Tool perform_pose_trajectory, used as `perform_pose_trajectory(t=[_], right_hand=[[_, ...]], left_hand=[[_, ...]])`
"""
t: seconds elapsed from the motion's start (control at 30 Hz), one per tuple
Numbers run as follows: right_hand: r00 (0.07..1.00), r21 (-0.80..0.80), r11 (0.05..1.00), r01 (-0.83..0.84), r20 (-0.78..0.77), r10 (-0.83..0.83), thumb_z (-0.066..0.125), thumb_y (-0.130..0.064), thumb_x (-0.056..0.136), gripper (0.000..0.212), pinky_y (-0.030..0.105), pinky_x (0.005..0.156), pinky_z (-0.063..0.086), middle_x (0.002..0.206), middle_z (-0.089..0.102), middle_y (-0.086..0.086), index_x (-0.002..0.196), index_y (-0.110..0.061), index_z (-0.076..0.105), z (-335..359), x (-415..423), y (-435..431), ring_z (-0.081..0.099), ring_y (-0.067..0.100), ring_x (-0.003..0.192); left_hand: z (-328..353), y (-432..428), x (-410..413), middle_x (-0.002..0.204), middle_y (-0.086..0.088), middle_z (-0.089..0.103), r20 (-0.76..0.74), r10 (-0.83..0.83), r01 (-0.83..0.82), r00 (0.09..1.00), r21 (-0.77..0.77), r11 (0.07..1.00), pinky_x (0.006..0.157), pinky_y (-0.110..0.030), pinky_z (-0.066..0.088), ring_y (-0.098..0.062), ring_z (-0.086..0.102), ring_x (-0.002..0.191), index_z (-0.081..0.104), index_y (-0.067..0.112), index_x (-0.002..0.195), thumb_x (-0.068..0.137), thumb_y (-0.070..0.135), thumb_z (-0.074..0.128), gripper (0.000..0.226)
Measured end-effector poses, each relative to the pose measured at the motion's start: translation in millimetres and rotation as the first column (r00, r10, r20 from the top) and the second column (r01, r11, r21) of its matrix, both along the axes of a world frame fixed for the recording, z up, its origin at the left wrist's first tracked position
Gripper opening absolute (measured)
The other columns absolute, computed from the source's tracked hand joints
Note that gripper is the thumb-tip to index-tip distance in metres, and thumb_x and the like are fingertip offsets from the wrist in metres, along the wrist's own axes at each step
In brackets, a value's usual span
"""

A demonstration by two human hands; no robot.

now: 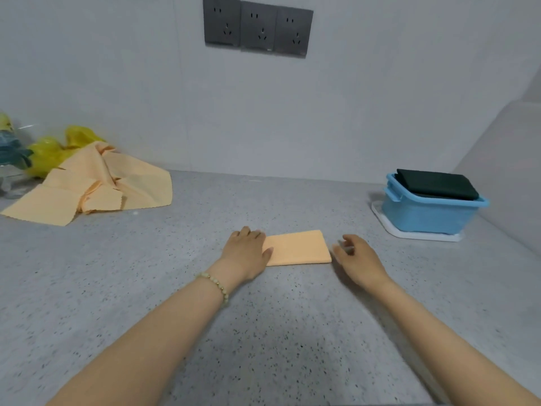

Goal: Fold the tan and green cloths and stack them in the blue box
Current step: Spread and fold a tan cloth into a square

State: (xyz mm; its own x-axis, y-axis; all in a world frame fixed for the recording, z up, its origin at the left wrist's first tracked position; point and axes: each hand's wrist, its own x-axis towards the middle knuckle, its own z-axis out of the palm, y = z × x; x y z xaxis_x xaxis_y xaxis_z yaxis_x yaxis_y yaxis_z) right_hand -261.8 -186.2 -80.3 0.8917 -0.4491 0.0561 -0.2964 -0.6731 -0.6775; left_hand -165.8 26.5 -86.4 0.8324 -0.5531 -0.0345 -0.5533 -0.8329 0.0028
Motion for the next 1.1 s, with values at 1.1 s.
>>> perform_pose_trajectory(t=[1.1], right_hand=[[0.987, 0.909, 0.411, -0.072, 0.124, -0.101, 0.072, -0.009, 0.079, 0.026, 0.022, 0.062, 0.057, 0.085, 0.072, 0.007, 0.103, -0.006, 0.064, 65.4, -44.7, -58.3, 0.067, 0.011, 0.070]], left_hand=[[97.0, -178.1, -21.2, 0.100, -0.010, 0.064, -0.596, -0.549, -0.791, 0.586, -0.569, -0.226, 0.069, -0.031, 0.050, -0.019, 0.060, 0.078, 0.054, 0.012, 0.112, 0.099, 0.027, 0.049, 0.020]])
